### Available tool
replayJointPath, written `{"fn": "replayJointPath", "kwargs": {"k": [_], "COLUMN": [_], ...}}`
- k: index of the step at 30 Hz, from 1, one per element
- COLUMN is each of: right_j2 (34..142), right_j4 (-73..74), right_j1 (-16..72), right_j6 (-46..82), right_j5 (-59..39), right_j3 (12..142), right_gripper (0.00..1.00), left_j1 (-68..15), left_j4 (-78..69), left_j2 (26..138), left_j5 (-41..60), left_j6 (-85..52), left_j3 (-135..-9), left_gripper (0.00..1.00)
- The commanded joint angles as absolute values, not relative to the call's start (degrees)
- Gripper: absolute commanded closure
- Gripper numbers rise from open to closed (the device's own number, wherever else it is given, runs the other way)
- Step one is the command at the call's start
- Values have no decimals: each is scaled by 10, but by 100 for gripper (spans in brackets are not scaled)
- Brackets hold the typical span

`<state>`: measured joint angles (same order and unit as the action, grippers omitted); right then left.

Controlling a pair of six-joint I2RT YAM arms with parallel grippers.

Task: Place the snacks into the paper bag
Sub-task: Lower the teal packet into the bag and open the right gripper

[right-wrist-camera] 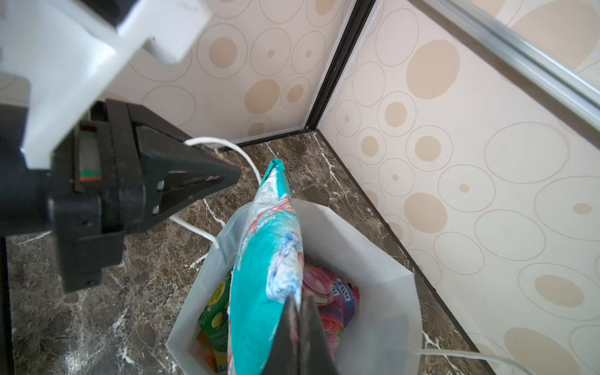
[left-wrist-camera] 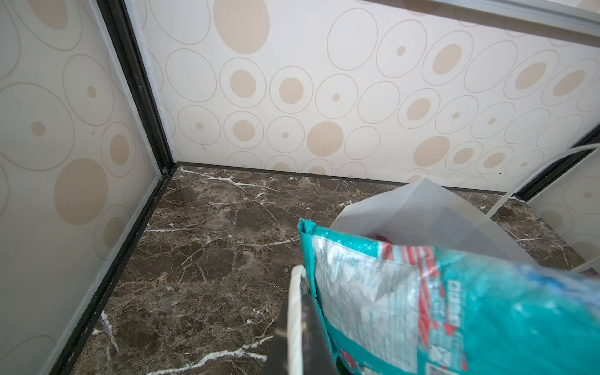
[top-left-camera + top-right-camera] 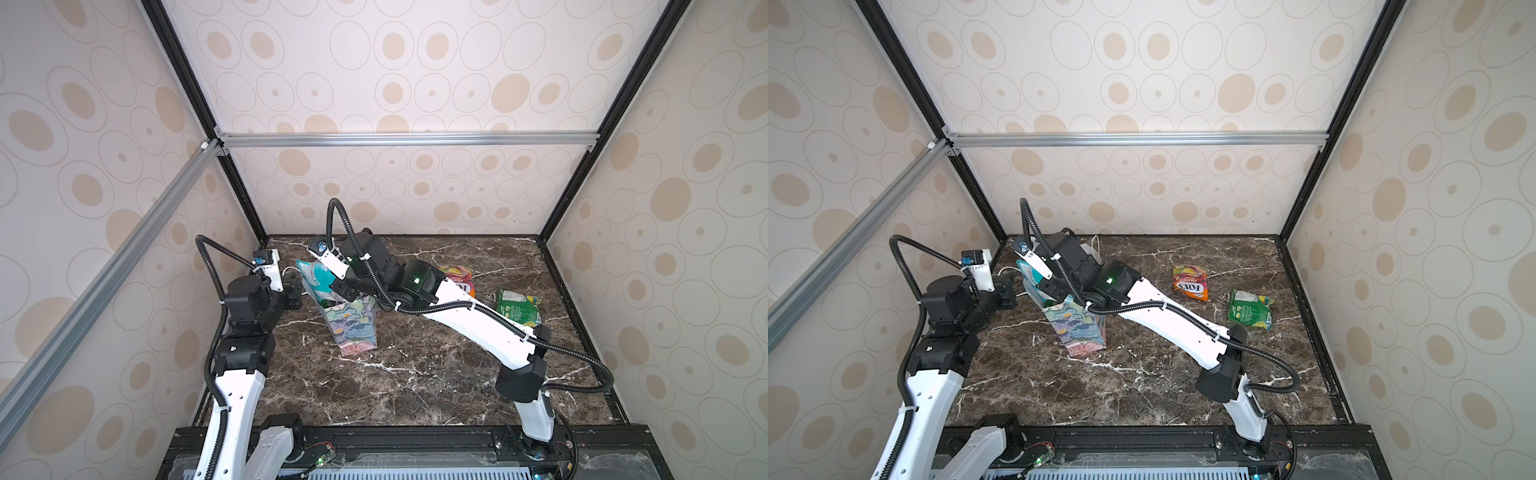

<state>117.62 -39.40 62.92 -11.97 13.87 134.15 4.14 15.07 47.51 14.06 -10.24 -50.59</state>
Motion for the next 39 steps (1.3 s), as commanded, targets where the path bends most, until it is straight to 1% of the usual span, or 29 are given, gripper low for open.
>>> {"fn": "replayJointPath", "kwargs": {"k": [1, 3, 6, 9, 10, 11, 16, 21, 24, 28, 39], "right_j2": [1150, 1142, 1133, 1129, 1126, 1125, 1114, 1120, 1114, 1081, 1009], "right_j4": [-383, -382, -374, -382, -381, -379, -369, -381, -383, -361, -321], "right_j1": [596, 581, 577, 576, 577, 577, 589, 601, 600, 601, 597], "right_j6": [-67, -48, -66, -83, -87, -91, -114, -119, -114, -113, -102], "right_j5": [105, 102, 165, 203, 210, 213, 196, 177, 188, 213, 243], "right_j3": [1297, 1266, 1236, 1242, 1244, 1247, 1256, 1280, 1282, 1246, 1145], "right_gripper": [100, 100, 100, 69, 63, 59, 57, 57, 56, 55, 55], "left_j1": [45, 45, 45, 46, 46, 46, 46, 46, 46, 46, 46], "left_j4": [143, 144, 143, 142, 143, 143, 143, 142, 142, 142, 140], "left_j2": [468, 468, 468, 468, 468, 469, 469, 469, 469, 470, 468], "left_j5": [143, 144, 145, 145, 146, 145, 145, 145, 147, 147, 148], "left_j6": [-94, -94, -95, -96, -96, -95, -96, -96, -94, -96, -96], "left_j3": [-509, -509, -509, -509, -509, -509, -509, -509, -509, -509, -508], "left_gripper": [100, 100, 100, 100, 100, 100, 100, 100, 100, 100, 100]}}
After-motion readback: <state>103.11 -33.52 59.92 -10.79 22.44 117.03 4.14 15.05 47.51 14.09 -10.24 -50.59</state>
